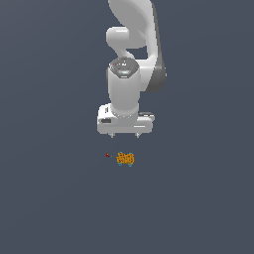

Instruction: Pick up the object and move it to a goal position.

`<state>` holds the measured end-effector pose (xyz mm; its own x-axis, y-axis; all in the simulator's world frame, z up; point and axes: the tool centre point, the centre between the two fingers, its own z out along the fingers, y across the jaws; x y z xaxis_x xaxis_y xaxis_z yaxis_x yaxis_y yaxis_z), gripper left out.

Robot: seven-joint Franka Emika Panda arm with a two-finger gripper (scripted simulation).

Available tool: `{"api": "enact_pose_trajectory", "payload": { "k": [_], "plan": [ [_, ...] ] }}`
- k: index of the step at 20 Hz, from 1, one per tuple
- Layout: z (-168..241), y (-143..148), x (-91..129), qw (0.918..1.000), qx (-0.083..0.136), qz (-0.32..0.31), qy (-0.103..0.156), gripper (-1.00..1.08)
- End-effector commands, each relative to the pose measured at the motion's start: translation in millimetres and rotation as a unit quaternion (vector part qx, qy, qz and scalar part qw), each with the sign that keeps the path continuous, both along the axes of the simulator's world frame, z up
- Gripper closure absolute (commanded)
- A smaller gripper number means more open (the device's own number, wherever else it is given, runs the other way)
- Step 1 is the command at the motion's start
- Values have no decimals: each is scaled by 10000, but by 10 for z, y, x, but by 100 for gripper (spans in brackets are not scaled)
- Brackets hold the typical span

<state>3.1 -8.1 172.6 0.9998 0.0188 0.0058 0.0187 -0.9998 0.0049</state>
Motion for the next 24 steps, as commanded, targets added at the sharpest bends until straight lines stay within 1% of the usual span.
{"api": "enact_pose_trajectory", "payload": {
  "k": [1, 4, 11, 18, 24],
  "plan": [
    [0, 0, 0, 10000, 0, 0, 0, -92],
    [19, 5, 14, 10000, -21, 44, -29, -92],
    [149, 39, 97, 9993, -145, 261, -211, -92],
    [135, 35, 97, 9992, -144, 310, -202, -92],
    [84, 19, 110, 9978, -162, 617, -184, -92]
  ]
}}
